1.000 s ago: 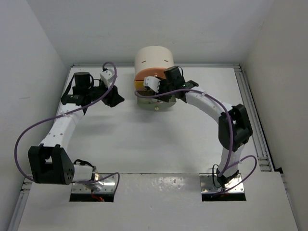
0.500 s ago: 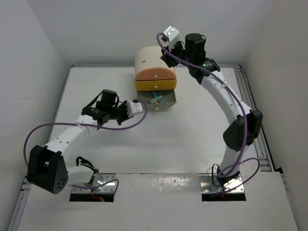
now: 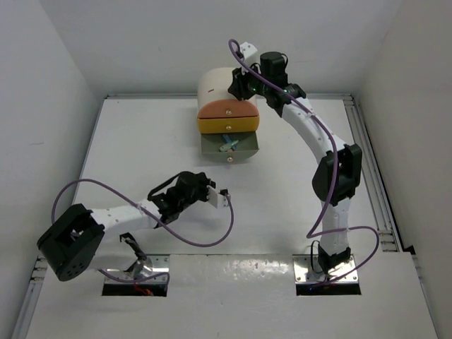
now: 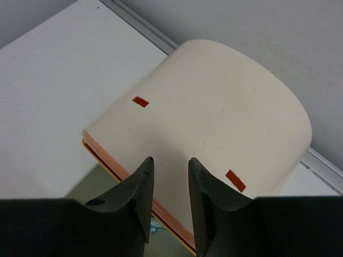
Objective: Sort the stationery into containers
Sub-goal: Close the drawer in the storage box.
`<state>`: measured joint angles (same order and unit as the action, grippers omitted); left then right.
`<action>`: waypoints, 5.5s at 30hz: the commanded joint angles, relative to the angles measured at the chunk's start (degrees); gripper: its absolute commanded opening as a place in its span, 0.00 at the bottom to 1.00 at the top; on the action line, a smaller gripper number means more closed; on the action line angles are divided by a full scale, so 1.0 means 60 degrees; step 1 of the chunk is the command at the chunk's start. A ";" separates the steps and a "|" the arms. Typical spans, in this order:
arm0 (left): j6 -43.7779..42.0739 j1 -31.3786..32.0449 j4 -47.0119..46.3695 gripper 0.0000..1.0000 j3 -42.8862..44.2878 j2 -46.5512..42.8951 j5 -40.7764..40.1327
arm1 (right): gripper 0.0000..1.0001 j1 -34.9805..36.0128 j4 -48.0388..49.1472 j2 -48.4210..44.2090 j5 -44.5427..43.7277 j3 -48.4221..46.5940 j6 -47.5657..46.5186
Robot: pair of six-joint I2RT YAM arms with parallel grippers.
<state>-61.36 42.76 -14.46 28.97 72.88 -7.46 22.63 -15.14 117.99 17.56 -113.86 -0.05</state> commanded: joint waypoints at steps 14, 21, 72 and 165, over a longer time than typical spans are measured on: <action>-0.2589 0.1954 -0.8193 0.00 -0.1387 0.2602 -0.2037 | 0.41 -0.0154 0.0384 -0.0096 0.0794 0.0476 0.0917; -0.3453 0.2204 -1.1092 0.00 -0.0729 0.5047 -0.2782 | 0.42 -0.0300 0.0370 -0.0022 0.1042 0.0769 0.1385; -0.1831 0.2042 -0.9897 0.00 0.2964 0.6795 -0.4132 | 0.43 -0.0506 0.0194 0.0095 0.1380 0.1384 0.1137; -0.1359 0.0095 -0.7610 0.00 0.5629 0.8946 -0.3048 | 0.32 -0.0608 0.0033 0.0739 0.2024 0.1634 0.0815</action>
<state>-68.42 45.95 -56.88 59.51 125.08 -24.58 17.87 -4.49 118.56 28.75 -105.69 6.42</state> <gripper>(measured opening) 0.014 0.326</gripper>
